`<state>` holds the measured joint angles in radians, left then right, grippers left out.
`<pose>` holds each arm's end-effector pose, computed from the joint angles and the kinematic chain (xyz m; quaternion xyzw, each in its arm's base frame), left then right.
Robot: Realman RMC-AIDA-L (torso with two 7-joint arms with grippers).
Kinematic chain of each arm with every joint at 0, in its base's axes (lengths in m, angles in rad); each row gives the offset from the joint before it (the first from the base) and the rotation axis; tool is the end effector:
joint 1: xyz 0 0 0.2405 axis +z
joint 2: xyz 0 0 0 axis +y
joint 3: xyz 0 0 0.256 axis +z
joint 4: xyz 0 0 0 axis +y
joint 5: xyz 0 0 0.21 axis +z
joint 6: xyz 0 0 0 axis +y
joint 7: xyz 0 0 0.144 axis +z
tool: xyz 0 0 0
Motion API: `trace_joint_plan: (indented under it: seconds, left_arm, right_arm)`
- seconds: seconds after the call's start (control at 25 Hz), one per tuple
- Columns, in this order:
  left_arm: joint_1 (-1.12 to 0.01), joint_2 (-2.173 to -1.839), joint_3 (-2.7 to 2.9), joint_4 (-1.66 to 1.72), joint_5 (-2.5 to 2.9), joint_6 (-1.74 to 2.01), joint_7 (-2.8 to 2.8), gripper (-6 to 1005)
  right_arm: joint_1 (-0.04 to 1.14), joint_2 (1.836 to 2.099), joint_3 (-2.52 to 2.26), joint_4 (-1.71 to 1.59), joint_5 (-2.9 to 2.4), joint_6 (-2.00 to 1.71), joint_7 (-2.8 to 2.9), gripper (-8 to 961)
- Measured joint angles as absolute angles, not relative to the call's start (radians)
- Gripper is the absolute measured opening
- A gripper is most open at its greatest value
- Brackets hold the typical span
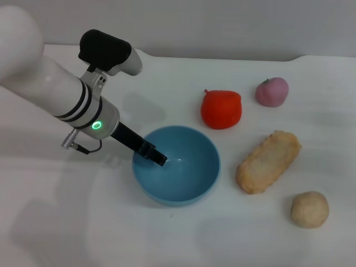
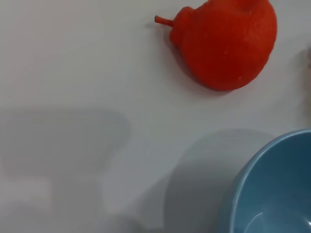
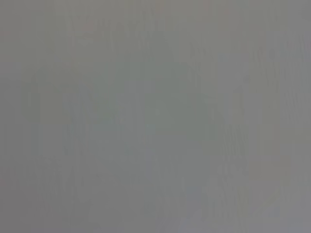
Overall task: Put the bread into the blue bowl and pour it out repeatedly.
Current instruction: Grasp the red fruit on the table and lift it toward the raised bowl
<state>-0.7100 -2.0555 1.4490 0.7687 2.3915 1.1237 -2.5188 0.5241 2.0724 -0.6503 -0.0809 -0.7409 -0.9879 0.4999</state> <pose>-0.2363 0.3756 -0.0655 -0.8870 -0.4144 0.1267 0.1595 0.3582 0.3598 0.0172 -0.6440 0.3535 0.3078 0.6046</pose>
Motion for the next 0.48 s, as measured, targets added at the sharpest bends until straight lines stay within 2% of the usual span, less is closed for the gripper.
trace_joint_plan:
  seconds: [0.28,0.48]
  left_arm:
    - [-0.719,-2.053,1.452,0.759,2.394,1.128,-2.516,716]
    - [-0.726,-2.053,1.444,0.752,2.418,1.131,-2.527,471]
  right_arm:
    - [0.525,2.073,-0.631,-0.086,-0.741,-0.988,0.5,396]
    - [0.525,2.074,-0.614,-0.086,-0.741,-0.988,0.5,396]
